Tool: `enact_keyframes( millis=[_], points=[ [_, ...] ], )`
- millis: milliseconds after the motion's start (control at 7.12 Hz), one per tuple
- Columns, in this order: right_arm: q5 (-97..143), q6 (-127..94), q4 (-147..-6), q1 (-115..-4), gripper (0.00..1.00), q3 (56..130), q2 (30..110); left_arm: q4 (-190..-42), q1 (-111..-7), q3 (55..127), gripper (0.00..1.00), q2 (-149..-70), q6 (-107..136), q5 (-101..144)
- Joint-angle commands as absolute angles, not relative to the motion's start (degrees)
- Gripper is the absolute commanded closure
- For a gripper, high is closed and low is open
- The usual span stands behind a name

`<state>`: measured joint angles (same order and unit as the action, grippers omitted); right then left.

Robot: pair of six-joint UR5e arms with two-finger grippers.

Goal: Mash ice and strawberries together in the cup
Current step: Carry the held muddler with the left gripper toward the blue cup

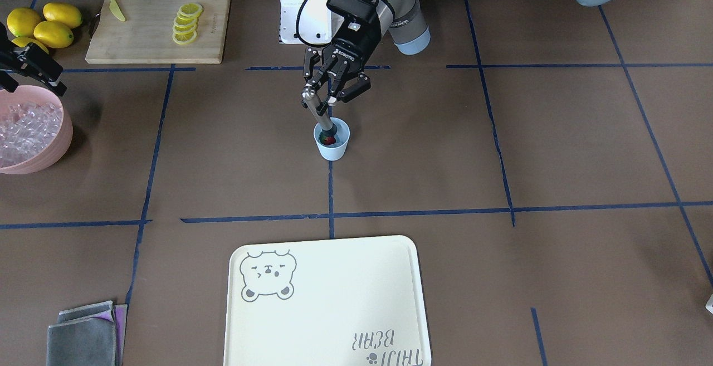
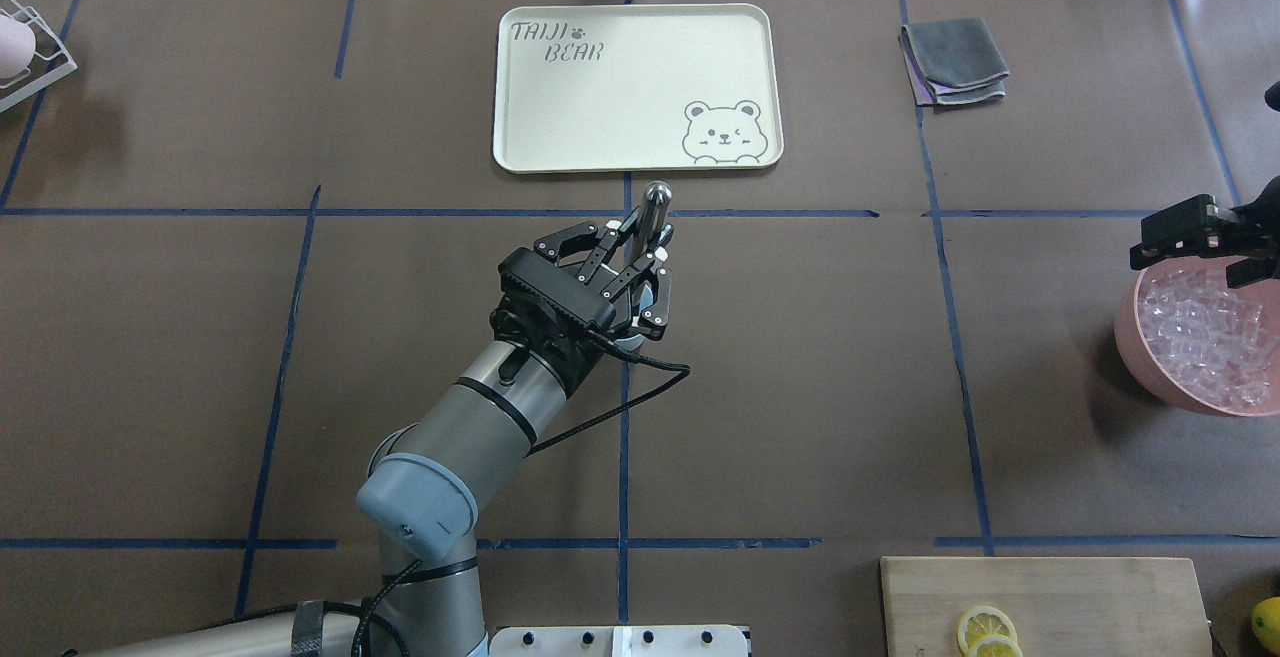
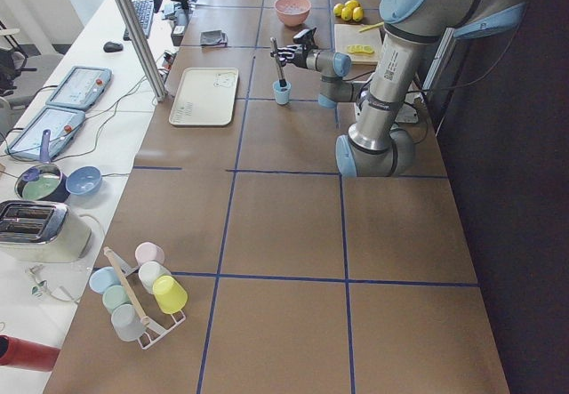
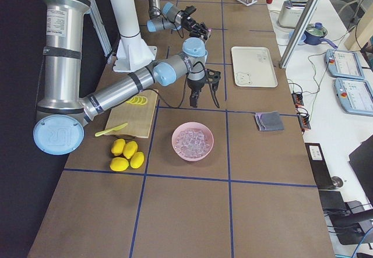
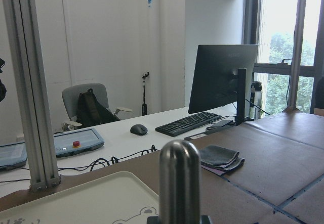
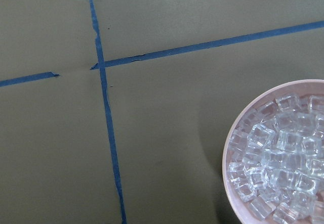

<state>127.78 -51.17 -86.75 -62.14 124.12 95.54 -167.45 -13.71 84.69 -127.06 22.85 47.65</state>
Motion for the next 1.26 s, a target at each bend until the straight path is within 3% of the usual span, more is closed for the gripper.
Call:
enact_keyframes(
  millis=[0,422,843,1124],
  points=[
    [127.79,-51.15,-86.75,-62.14,0.00,124.10,95.54,-171.97,-13.71,80.62,1.00,-127.09,22.76,47.64],
    [127.79,-51.15,-86.75,-62.14,0.00,124.10,95.54,-172.53,-13.80,80.85,1.00,-127.18,22.59,47.90],
    [127.79,-51.24,-86.75,-62.14,0.00,124.37,95.54,-166.15,-13.62,93.48,1.00,-126.74,18.72,48.25],
    [127.79,-51.24,-86.75,-62.14,0.00,124.28,95.62,-150.57,-13.54,104.26,1.00,-126.74,18.81,48.25]
  ],
)
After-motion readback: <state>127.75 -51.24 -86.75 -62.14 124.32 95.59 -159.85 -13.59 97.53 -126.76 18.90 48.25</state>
